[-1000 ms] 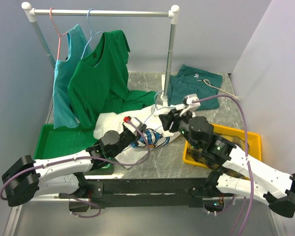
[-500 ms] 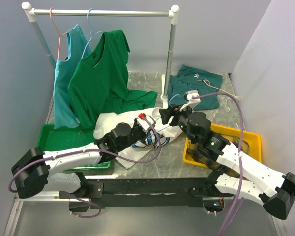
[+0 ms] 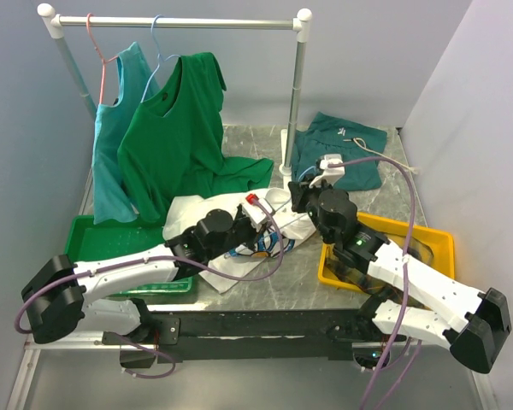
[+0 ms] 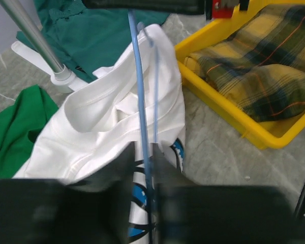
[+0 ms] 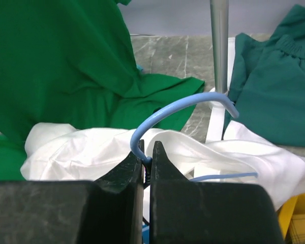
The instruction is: Place the t-shirt on the hanger
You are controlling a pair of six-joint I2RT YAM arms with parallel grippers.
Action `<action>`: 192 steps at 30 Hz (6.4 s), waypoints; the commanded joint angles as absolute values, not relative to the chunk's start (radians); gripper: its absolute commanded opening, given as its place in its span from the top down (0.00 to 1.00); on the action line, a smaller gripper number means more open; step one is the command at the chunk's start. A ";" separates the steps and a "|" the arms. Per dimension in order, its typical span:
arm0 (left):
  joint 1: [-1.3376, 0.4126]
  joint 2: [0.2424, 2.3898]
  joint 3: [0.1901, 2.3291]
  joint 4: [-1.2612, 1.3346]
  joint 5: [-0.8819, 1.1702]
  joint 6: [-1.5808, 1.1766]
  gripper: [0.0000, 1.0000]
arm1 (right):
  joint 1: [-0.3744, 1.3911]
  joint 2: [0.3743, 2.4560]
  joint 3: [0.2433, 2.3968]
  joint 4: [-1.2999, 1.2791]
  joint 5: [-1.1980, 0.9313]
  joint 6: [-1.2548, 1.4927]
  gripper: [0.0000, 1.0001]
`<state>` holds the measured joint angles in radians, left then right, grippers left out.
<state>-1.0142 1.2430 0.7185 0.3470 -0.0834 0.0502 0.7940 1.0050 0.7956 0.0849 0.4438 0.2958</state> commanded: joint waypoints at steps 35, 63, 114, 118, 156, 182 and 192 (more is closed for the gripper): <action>-0.767 1.758 1.391 -0.278 -0.245 -0.503 0.43 | 0.804 0.897 0.650 0.255 0.583 0.379 1.00; -0.732 1.554 1.157 -0.049 -0.186 -0.592 0.99 | 0.804 0.969 0.751 0.287 0.751 0.371 1.00; -0.664 0.785 0.986 -0.196 -0.009 -0.617 0.99 | 0.842 1.212 1.123 0.325 1.156 0.163 1.00; -0.664 0.857 1.118 -0.205 0.023 -0.603 0.99 | 0.879 1.242 1.172 0.336 1.167 0.117 1.00; -0.660 0.926 1.440 -0.308 0.354 -0.259 0.99 | 1.049 1.270 1.689 -0.184 0.818 -0.046 1.00; -0.657 1.069 1.480 -0.054 0.235 -0.339 0.17 | 1.051 1.428 2.034 -0.380 0.821 -0.058 1.00; -0.657 0.990 1.537 0.003 0.098 -0.377 0.15 | 1.060 1.518 2.448 -0.318 0.698 -0.222 1.00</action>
